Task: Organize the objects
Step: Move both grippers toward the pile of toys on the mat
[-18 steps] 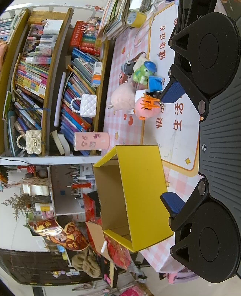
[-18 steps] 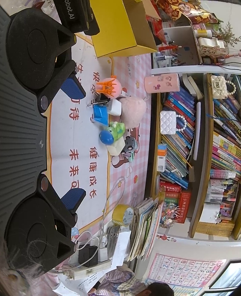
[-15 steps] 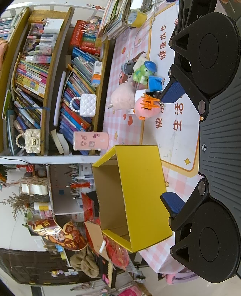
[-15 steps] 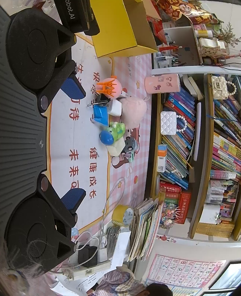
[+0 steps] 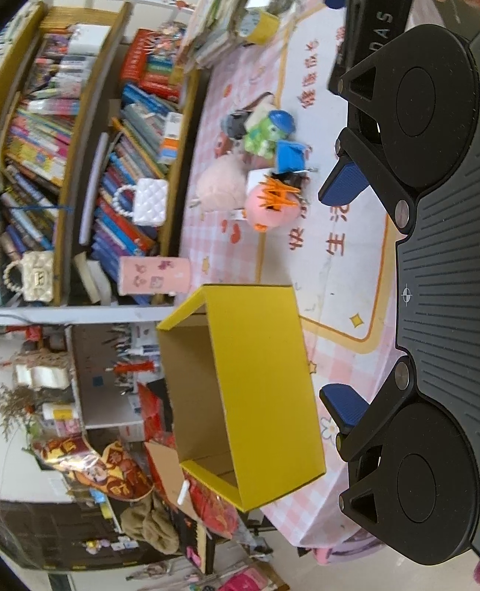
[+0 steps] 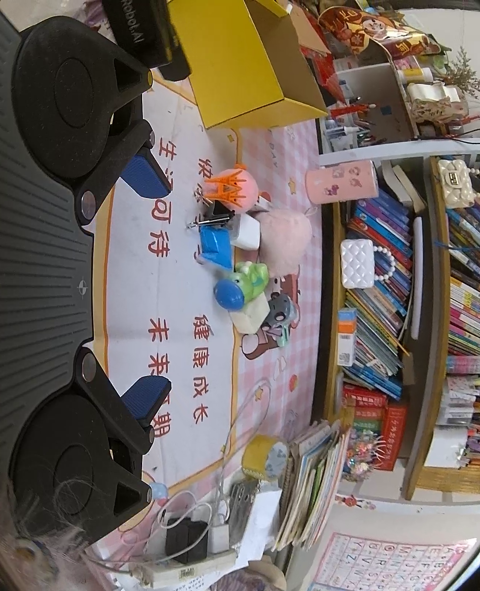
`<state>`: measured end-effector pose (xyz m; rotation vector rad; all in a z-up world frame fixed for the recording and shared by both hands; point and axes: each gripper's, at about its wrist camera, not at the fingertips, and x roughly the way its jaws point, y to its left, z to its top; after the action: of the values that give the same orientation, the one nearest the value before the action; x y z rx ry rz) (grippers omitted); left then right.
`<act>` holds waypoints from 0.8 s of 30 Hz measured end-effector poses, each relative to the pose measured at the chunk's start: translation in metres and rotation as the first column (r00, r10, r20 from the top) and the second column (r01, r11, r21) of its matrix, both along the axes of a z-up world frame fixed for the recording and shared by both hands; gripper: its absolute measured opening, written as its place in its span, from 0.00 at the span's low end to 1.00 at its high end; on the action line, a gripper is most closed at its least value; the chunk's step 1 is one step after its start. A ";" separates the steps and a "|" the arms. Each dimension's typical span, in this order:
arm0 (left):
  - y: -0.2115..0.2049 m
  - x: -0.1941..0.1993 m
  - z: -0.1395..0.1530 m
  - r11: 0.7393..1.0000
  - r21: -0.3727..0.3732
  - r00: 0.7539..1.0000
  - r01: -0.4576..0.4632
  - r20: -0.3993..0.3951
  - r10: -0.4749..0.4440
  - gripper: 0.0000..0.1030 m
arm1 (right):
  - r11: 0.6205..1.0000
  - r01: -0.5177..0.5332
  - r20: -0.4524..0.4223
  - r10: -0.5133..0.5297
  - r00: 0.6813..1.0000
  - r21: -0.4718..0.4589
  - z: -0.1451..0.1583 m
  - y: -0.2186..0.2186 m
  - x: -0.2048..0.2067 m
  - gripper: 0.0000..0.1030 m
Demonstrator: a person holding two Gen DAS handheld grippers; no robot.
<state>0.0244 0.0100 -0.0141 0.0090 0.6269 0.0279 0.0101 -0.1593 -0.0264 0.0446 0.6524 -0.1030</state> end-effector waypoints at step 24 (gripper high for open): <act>-0.052 0.089 -0.012 1.000 -0.008 0.997 0.007 -0.079 -0.007 1.00 | 0.985 -0.163 -0.068 0.166 0.984 0.049 -0.025 -0.056 0.130 0.36</act>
<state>0.1131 -0.0421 -0.0260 0.0050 0.7056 0.0183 0.1398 -0.2153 -0.0515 0.0288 0.7281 0.0695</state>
